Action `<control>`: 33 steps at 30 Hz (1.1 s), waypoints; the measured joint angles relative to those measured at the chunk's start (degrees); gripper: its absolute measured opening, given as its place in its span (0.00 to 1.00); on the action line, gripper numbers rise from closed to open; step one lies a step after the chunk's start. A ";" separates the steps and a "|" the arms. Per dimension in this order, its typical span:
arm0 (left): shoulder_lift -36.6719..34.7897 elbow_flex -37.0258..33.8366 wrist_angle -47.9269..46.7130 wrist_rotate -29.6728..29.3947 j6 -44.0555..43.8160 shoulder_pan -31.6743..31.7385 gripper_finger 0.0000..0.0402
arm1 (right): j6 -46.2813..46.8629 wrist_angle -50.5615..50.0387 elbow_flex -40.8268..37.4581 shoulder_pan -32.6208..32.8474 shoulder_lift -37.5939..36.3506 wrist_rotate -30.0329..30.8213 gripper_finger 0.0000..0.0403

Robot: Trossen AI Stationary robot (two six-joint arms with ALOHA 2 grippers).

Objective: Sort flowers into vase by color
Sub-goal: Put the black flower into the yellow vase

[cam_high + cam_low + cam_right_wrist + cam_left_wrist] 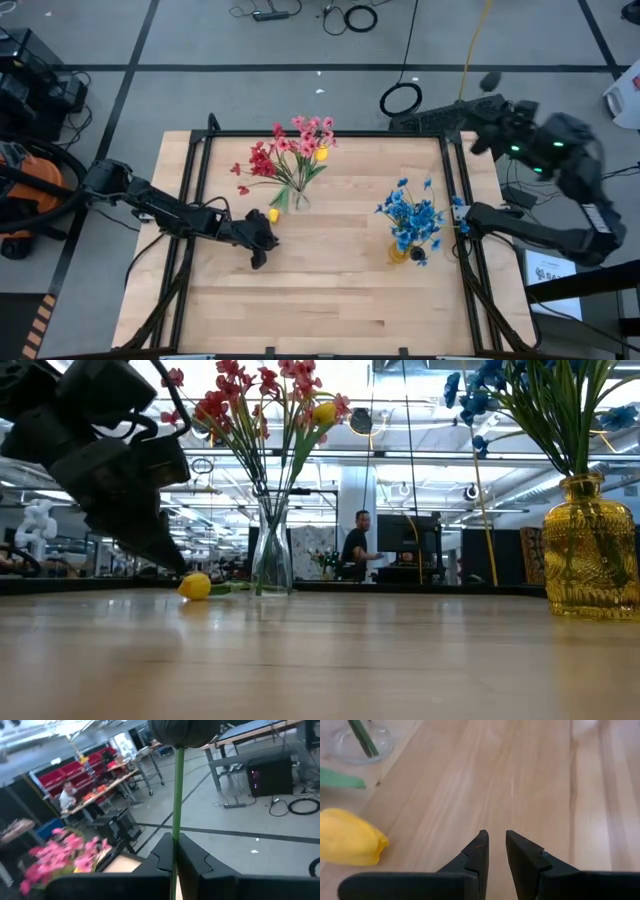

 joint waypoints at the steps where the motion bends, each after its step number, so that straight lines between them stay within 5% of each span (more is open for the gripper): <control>1: 0.00 0.25 0.00 0.00 -0.12 0.00 0.18 | -0.56 -3.04 2.28 0.68 -0.02 0.06 0.00; 9: 0.00 2.05 -0.04 -3.90 -0.10 -0.74 0.18 | -1.13 -13.72 13.78 2.30 -0.22 -5.71 0.00; 14: 0.00 2.15 0.38 -4.38 -0.14 -0.73 0.18 | -1.66 -14.83 14.01 1.72 -0.04 -10.71 0.00; 22: 0.00 2.15 3.07 -7.05 -0.16 -0.70 0.18 | -6.92 -9.35 18.42 1.63 -0.06 -7.91 0.00; 30: 0.00 2.15 3.08 -7.76 -0.15 -0.70 0.18 | -5.78 -22.99 19.65 0.02 -0.80 -12.99 0.00; 33: 0.00 2.15 3.29 -7.97 -0.17 -0.70 0.18 | -5.77 -20.98 16.52 -2.90 -2.94 -17.81 0.00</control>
